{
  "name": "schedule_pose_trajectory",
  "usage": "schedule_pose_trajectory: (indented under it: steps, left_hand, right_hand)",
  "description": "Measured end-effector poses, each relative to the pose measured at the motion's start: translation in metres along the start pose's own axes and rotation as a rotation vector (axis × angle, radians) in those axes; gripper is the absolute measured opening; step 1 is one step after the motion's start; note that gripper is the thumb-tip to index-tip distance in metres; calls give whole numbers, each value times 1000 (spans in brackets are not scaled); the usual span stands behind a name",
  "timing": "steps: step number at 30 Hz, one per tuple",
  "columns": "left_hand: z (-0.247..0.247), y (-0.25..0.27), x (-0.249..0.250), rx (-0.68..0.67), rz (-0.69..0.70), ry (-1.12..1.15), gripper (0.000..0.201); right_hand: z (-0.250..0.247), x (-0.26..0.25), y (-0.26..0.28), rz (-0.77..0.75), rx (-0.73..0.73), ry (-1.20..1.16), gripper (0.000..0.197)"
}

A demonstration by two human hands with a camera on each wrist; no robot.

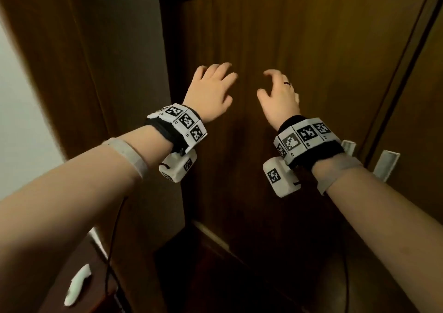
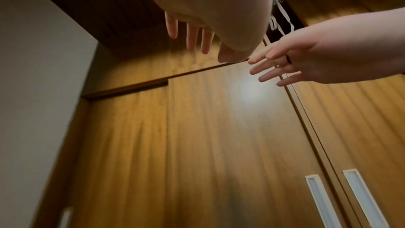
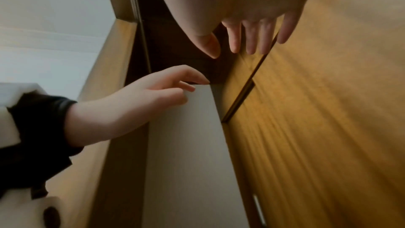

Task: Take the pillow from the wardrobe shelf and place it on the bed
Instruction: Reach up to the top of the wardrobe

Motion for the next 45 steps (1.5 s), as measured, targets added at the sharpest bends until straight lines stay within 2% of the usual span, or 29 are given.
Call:
schedule_pose_trajectory:
  steps: [5, 10, 15, 19, 24, 29, 32, 34, 36, 39, 42, 45]
  left_hand:
    - [69, -72, 26, 41, 91, 46, 47]
    - [127, -161, 35, 81, 121, 124, 46]
    - [164, -244, 50, 206, 71, 256, 48]
    - [159, -307, 65, 327, -6, 425, 54]
    - [116, -366, 84, 537, -15, 496, 60]
    - [74, -416, 95, 638, 12, 488, 61]
    - [57, -440, 100, 649, 23, 509, 62]
    - [53, -453, 106, 618, 31, 516, 60]
    - [56, -462, 114, 574, 46, 496, 58]
    - [63, -466, 116, 605, 46, 405, 59]
    - [65, -466, 105, 644, 70, 365, 56]
    - [66, -467, 95, 640, 76, 382, 53]
  right_hand:
    - [2, 64, -57, 72, 72, 67, 50]
    - [7, 112, -133, 100, 120, 126, 50]
    - [-21, 149, -203, 67, 271, 218, 56]
    - [-78, 156, -252, 13, 432, 291, 60]
    - [-128, 145, -295, -115, 555, 400, 60]
    - [-164, 132, -326, -170, 614, 476, 65]
    - [-189, 120, -337, -200, 724, 499, 65]
    - [-201, 120, -348, -146, 688, 493, 65]
    - [-206, 128, -357, -53, 611, 600, 67]
    - [-199, 132, -362, -67, 605, 805, 70]
    - [-190, 127, -365, -70, 623, 873, 72]
    - [-186, 115, -369, -19, 569, 917, 73]
Point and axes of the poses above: each hand's wrist, its own y-axis away from the middle knuckle, its own z-axis out of the palm, x = y × z, the point moved 5 cm from there along -y, towards the middle knuckle, and after that the axes turned 7 degrees about x, right-handed, at the moved point
